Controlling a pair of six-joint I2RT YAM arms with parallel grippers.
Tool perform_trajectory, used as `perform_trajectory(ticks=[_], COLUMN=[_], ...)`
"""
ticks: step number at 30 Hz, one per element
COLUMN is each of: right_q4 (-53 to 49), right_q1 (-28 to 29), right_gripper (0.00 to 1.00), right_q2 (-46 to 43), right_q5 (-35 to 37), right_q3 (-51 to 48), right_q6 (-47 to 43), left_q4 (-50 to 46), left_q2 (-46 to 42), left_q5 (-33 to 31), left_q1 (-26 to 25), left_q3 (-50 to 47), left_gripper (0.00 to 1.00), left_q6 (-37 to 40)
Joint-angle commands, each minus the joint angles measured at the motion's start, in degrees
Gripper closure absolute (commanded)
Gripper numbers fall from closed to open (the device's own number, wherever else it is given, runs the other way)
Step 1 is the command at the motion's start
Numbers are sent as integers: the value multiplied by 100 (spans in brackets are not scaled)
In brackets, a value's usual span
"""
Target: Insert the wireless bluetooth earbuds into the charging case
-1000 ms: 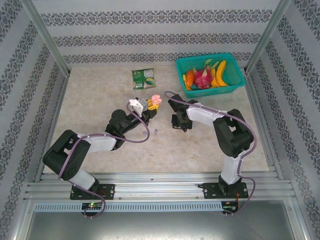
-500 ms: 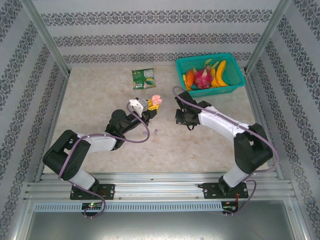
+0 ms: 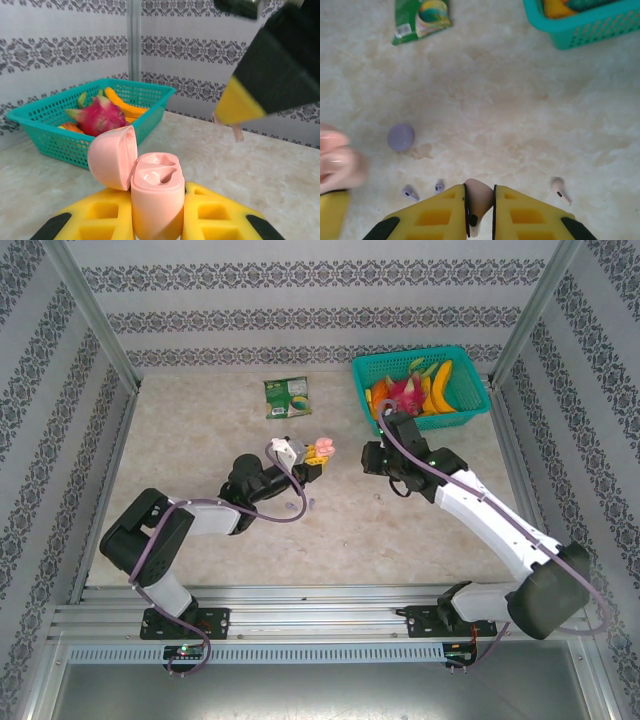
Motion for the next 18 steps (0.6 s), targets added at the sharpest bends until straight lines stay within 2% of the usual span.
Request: perform_trajectory(ticks=[1,9,18], right_q4=[107,393,731], right_q1=[35,83,228], right_gripper=[81,81,81], right_q2=[-322,-600,-654], right_q5=[2,-401,-585], right_q3=[204,291,264], right_q6=[-245,-330,-387], left_q4=[70,-187,-412], left_q2=[212,529,661], left_q5=[462,793,813], left_q1=[-70,-197,-338], left_q3=[299,806,1212], left_gripper=[100,100,100], left_q6=[-150,-20,46])
